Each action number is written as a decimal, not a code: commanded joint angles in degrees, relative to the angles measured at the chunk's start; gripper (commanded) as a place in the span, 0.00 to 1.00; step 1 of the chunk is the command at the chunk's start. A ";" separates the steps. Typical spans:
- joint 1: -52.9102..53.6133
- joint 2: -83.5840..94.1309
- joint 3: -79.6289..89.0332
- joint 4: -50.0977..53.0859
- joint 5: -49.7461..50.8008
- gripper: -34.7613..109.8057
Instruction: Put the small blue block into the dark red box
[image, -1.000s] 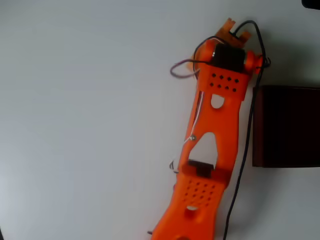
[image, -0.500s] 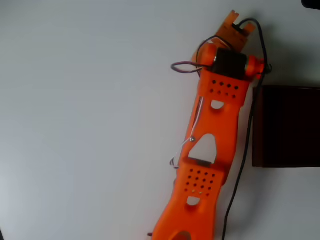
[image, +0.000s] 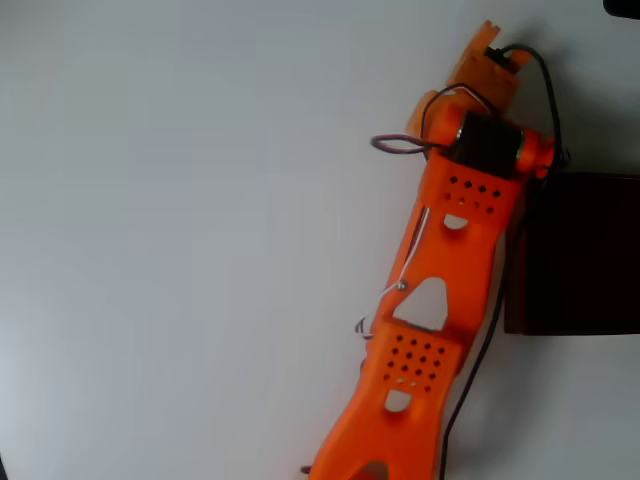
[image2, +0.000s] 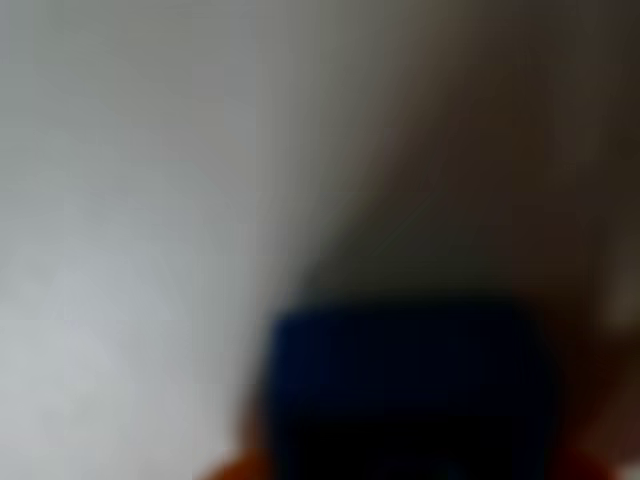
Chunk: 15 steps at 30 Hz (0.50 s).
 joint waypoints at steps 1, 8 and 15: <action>1.14 8.88 8.35 1.14 -2.37 0.24; 6.68 47.99 50.63 1.05 -5.98 0.24; 14.24 71.19 66.62 0.88 -11.16 0.24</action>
